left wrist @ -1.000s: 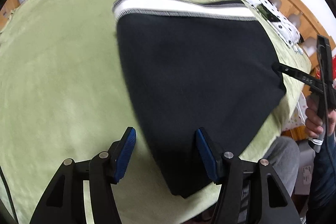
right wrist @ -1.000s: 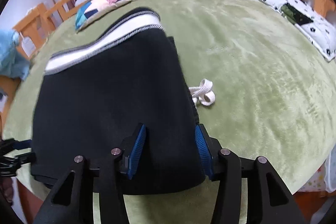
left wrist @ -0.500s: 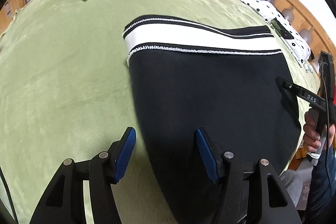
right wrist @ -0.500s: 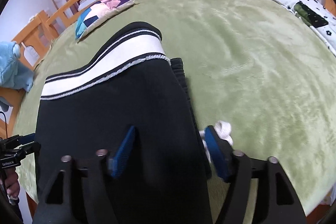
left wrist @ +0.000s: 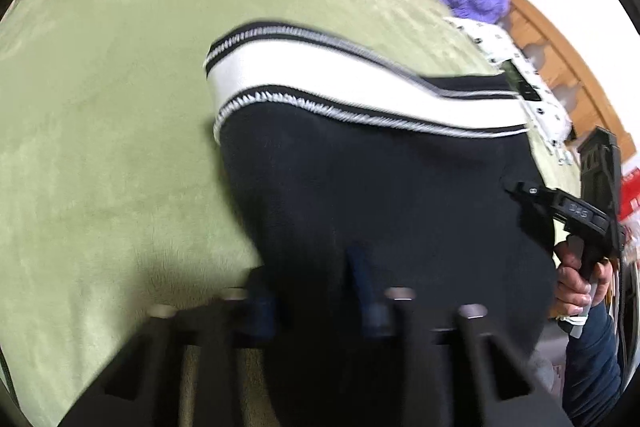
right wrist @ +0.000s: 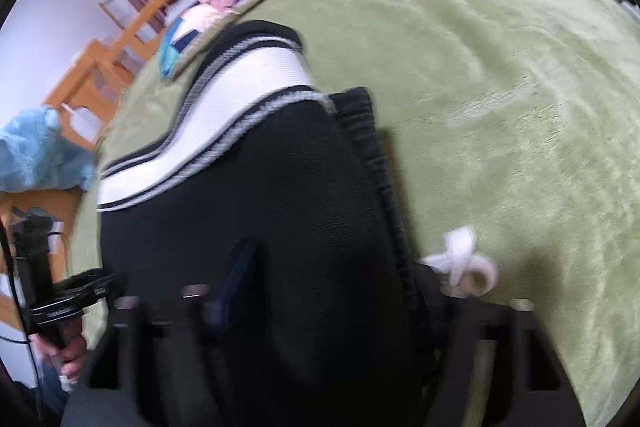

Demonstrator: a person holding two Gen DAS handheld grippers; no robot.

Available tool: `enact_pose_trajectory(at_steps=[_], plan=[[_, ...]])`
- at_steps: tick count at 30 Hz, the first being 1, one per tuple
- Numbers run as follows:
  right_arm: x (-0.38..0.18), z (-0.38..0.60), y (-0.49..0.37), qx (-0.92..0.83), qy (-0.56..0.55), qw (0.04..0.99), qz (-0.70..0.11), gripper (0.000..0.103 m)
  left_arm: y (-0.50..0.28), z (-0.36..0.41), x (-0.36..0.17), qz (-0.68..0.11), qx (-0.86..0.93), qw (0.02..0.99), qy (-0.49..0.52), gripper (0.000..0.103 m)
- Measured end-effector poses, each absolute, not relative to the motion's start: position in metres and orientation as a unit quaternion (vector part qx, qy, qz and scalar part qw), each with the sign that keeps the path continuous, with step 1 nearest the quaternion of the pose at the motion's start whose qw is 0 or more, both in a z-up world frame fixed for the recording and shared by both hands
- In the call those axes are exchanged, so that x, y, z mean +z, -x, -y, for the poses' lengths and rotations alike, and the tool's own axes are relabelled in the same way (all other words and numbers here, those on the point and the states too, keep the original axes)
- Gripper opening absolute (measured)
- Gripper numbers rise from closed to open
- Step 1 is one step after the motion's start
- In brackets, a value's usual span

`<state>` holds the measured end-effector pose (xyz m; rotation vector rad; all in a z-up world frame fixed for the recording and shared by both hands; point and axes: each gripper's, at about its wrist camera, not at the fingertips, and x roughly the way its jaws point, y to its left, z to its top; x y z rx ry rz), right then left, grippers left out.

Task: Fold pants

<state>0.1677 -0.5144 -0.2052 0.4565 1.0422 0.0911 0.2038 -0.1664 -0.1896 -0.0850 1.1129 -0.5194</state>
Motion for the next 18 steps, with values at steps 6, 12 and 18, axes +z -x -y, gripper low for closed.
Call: enact_pose_trajectory(at_steps=[6,12,18], plan=[[-0.164,0.495,-0.149,0.039,-0.234,0.86,-0.451,0.024,-0.204,0.143,-0.155,-0.494,-0.263,0.826,0.062,0.01],[-0.142,0.435,-0.151,0.054,-0.234,0.865,-0.441,0.023,-0.203,0.077,-0.134,-0.474,-0.235,0.847,0.062,0.01],[-0.155,0.35,-0.172,0.127,-0.258,0.848,-0.446,0.023,-0.205,-0.012,-0.114,-0.466,-0.173,0.866,0.047,0.01]])
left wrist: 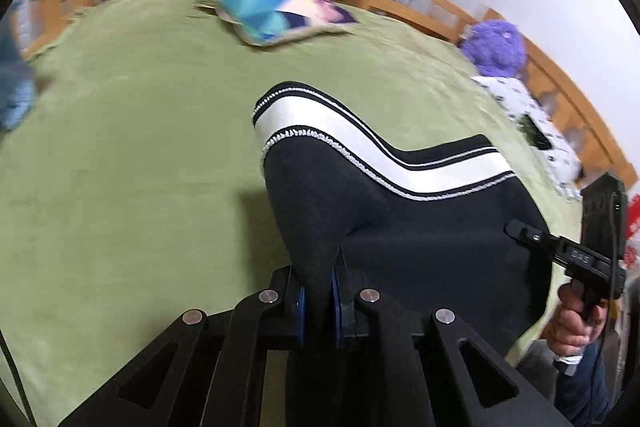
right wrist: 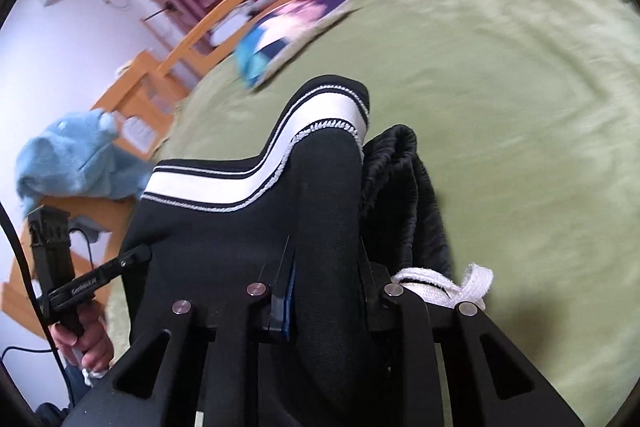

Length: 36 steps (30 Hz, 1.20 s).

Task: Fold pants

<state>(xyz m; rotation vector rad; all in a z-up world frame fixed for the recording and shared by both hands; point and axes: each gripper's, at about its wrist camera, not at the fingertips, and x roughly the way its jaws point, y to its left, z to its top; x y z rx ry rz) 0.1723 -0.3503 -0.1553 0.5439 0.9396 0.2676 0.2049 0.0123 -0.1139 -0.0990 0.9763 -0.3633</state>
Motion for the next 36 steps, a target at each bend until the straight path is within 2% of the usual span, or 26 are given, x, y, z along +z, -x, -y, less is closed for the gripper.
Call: enact_pose_trajectory(at_steps=[5,7,8,12,14,15,21,28,33,36], plan=[[-0.163,0.29,-0.183,0.174,-0.248,0.839,-0.452,0.023,-0.211,-0.062,-0.127,-0.483,-0.138,0.863,0.062,0.011],[-0.165,0.288,-0.187,0.166,-0.234,0.843,-0.454,0.024,-0.213,-0.067,-0.139,-0.499,-0.141,0.851,0.083,0.016],[-0.168,0.293,-0.19,0.151,-0.224,0.845,-0.461,0.026,-0.213,-0.065,-0.144,-0.504,-0.137,0.849,0.081,0.022],[-0.183,0.316,-0.19,0.091,-0.189,0.844,-0.494,0.046,-0.202,-0.049,-0.153,-0.513,-0.117,0.85,0.03,0.032],[-0.177,0.327,-0.175,0.076,-0.188,0.851,-0.485,0.046,-0.192,-0.043,-0.149,-0.509,-0.121,0.852,0.019,0.048],[-0.168,0.327,-0.166,0.067,-0.177,0.858,-0.477,0.046,-0.185,-0.041,-0.146,-0.504,-0.122,0.855,0.011,0.05],[-0.138,0.293,-0.109,0.111,-0.116,0.888,-0.43,0.039,-0.138,-0.038,-0.145,-0.507,-0.129,0.852,-0.005,0.053],[-0.184,0.272,-0.077,0.108,-0.074,0.873,-0.47,0.037,-0.081,-0.038,-0.177,-0.521,-0.106,0.846,-0.041,0.062],[-0.179,0.27,-0.076,0.133,-0.061,0.857,-0.494,0.036,-0.079,-0.055,-0.168,-0.533,-0.125,0.837,-0.003,0.062],[-0.156,0.276,-0.078,0.142,-0.064,0.873,-0.462,0.036,-0.088,-0.061,-0.151,-0.511,-0.116,0.852,-0.009,0.062]])
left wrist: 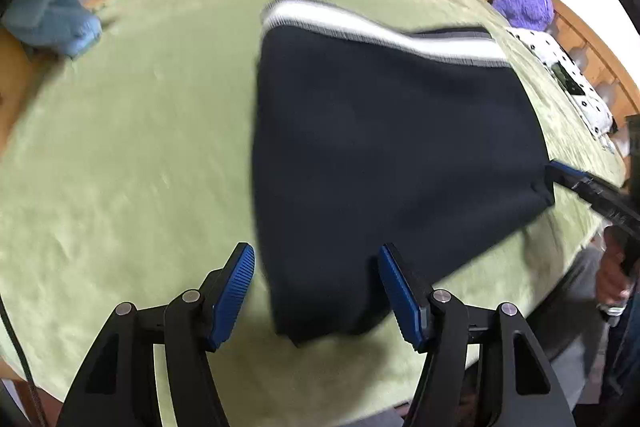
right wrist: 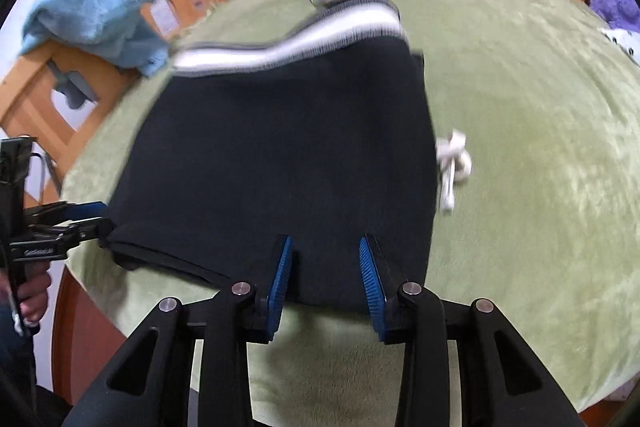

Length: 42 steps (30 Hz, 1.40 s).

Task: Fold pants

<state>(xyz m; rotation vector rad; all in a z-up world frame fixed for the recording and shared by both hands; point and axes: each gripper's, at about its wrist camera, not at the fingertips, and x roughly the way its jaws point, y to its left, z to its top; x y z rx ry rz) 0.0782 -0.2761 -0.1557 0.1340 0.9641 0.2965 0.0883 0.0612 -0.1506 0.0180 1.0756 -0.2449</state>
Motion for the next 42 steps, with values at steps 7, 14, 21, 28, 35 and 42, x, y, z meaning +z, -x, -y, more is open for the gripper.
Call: enact_pose_trajectory(at_steps=[7,14,21,28,35,42], plan=[[-0.125,0.268,-0.148,0.137,-0.066,0.907,-0.392,0.036,-0.142,-0.049,-0.13,-0.482,-0.123,0.867,-0.004,0.062],[-0.157,0.251,-0.226,0.128,-0.056,0.911,-0.388,0.024,-0.191,-0.036,-0.132,-0.466,-0.144,0.872,0.036,0.062],[-0.182,0.296,-0.24,0.088,-0.127,0.896,-0.417,0.0,-0.204,-0.021,-0.159,-0.498,-0.141,0.855,0.039,0.062],[-0.176,0.283,-0.184,0.064,-0.081,0.899,-0.425,0.011,-0.149,-0.016,-0.168,-0.511,-0.137,0.849,-0.004,0.067],[-0.172,0.287,-0.104,0.05,-0.076,0.895,-0.437,0.029,-0.071,-0.017,-0.167,-0.493,-0.107,0.862,-0.053,0.071],[-0.139,0.282,-0.052,0.045,-0.081,0.895,-0.437,0.03,-0.04,-0.022,-0.113,-0.455,-0.115,0.883,-0.025,0.071]])
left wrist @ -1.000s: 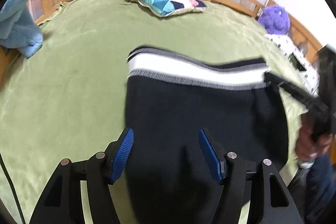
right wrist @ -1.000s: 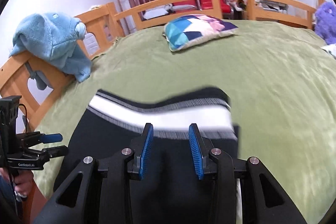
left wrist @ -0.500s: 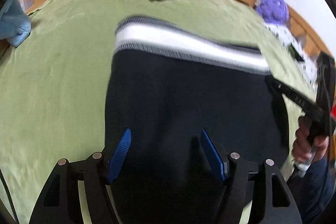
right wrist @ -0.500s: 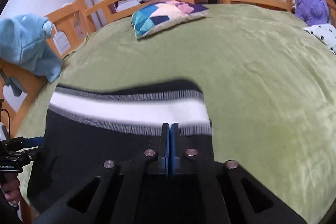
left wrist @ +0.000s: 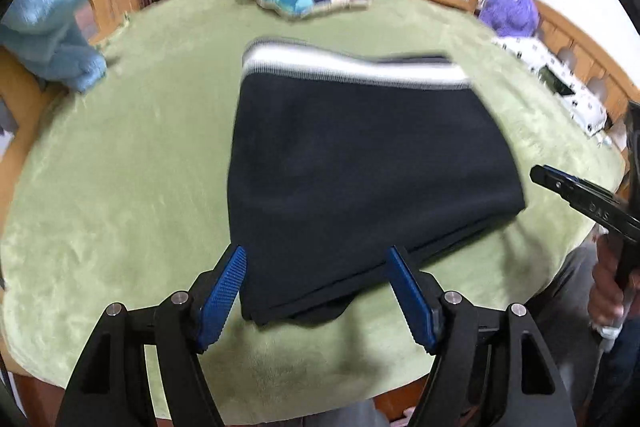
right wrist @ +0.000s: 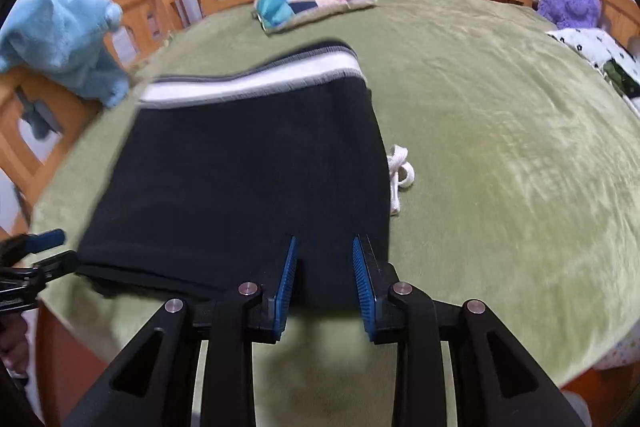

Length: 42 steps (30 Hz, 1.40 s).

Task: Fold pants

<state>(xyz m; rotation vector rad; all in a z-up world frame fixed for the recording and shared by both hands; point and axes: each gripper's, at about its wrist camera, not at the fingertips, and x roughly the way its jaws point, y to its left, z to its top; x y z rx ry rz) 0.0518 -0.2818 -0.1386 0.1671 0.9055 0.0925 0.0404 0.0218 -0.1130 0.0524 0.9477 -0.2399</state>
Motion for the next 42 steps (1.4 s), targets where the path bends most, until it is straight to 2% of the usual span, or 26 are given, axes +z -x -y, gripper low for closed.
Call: enact_pose_trajectory(at_steps=[1,3,5,10,14,18,19,21,27,42], plan=[[-0.122,0.28,-0.046,0.044,-0.083,0.901,-0.423,0.032,-0.039,-0.019,-0.104,-0.446,-0.114,0.888,-0.027,0.071],[-0.095,0.275,-0.039,0.039,-0.077,0.912,-0.401,0.055,-0.036,-0.015,-0.083,-0.428,-0.108,0.897,-0.026,0.071],[-0.07,0.267,-0.033,0.028,-0.063,0.922,-0.381,0.064,-0.031,-0.009,-0.061,-0.409,-0.112,0.905,-0.017,0.073],[-0.027,0.25,-0.026,0.006,-0.033,0.929,-0.368,0.065,-0.018,0.0,-0.03,-0.385,-0.117,0.916,-0.004,0.079],[-0.012,0.245,-0.012,0.011,-0.039,0.928,-0.371,0.065,-0.001,0.006,-0.016,-0.366,-0.114,0.924,0.001,0.086],[-0.01,0.241,0.003,0.003,-0.028,0.925,-0.379,0.065,0.01,0.015,-0.012,-0.361,-0.114,0.926,0.0,0.087],[-0.01,0.242,0.005,0.003,-0.028,0.926,-0.377,0.068,0.012,0.016,-0.012,-0.36,-0.113,0.926,0.001,0.087],[-0.007,0.243,0.015,-0.007,-0.028,0.932,-0.363,0.09,0.016,0.017,-0.013,-0.359,-0.106,0.927,0.002,0.087],[-0.001,0.248,0.031,-0.018,-0.036,0.936,-0.351,0.095,0.021,0.016,-0.011,-0.358,-0.098,0.929,0.002,0.087],[0.0,0.245,0.046,-0.02,-0.037,0.935,-0.351,0.095,0.028,0.013,-0.005,-0.351,-0.094,0.932,0.008,0.087]])
